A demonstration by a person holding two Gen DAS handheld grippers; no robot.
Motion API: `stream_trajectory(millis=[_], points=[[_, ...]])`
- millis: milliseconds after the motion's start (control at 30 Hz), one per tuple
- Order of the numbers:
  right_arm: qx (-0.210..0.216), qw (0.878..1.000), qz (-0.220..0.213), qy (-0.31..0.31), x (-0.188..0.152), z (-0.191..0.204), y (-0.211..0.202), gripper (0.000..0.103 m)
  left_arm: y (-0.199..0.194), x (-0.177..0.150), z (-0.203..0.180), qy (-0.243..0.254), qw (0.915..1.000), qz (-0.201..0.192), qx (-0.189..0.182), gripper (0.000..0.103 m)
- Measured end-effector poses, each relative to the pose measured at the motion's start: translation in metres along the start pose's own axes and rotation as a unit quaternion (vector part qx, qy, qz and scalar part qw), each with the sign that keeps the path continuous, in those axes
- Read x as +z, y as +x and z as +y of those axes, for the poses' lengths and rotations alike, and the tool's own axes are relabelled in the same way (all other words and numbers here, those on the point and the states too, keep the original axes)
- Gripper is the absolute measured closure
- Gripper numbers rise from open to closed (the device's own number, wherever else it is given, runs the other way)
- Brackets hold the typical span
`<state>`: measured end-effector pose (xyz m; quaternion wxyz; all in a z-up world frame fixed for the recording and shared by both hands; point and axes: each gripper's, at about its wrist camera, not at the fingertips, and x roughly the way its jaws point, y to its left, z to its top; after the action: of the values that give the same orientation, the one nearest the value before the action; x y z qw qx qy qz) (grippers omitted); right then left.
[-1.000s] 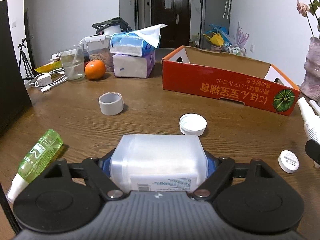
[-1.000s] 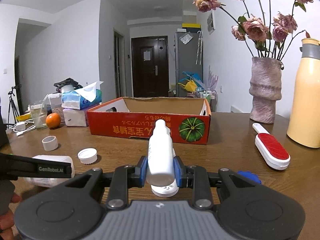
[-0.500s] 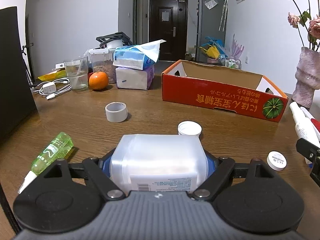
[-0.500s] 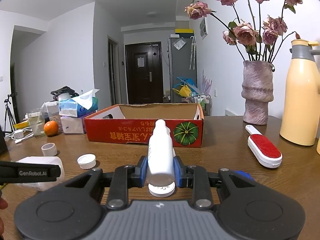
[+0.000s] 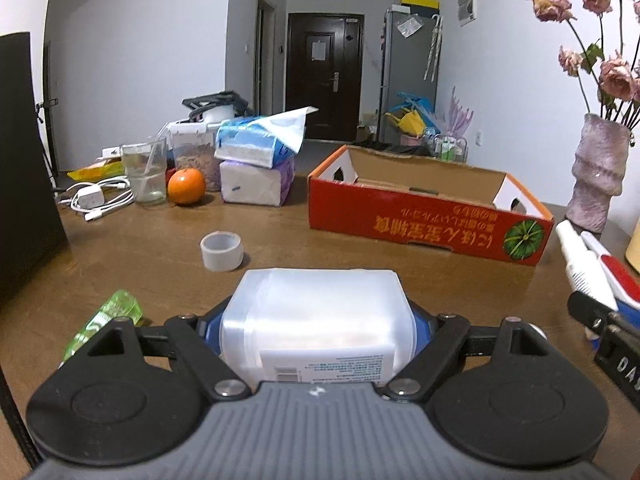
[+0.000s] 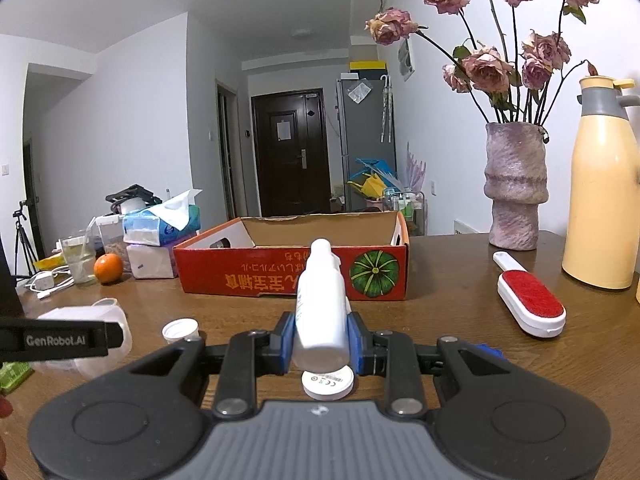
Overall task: Organize rigid objects
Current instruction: 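Lift both held objects and carry them toward the cardboard box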
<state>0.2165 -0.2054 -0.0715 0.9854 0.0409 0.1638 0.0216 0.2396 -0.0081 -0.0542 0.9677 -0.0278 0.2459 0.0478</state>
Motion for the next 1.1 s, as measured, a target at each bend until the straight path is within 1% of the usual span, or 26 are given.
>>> stream_trajectory(millis=[167,367,733,867,933,1100], points=[[-0.002,1.0,0.001,0.004,0.007,-0.003,0.009,0.076,0.0,0.016,-0.008,0.007,0.9998,-0.019,-0.004,0.02],[-0.002,1.0,-0.008,0.005,0.019,-0.004,0.02,0.076,0.007,0.034,-0.019,0.005,0.9994,-0.031,-0.013,0.02],[-0.004,0.999,-0.026,0.022,0.039,-0.007,0.051,0.076,0.032,0.059,-0.032,-0.01,0.9987,-0.049,-0.013,0.02],[-0.003,0.999,-0.037,0.035,0.045,-0.008,0.062,0.076,0.041,0.065,-0.035,-0.014,0.9981,-0.06,-0.007,0.02],[0.002,0.999,-0.039,0.031,0.048,-0.008,0.066,0.076,0.046,0.067,-0.036,-0.008,0.9981,-0.061,-0.003,0.02],[0.009,0.999,-0.037,0.032,0.053,-0.01,0.075,0.076,0.058,0.073,-0.036,-0.011,0.9983,-0.057,-0.003,0.02]])
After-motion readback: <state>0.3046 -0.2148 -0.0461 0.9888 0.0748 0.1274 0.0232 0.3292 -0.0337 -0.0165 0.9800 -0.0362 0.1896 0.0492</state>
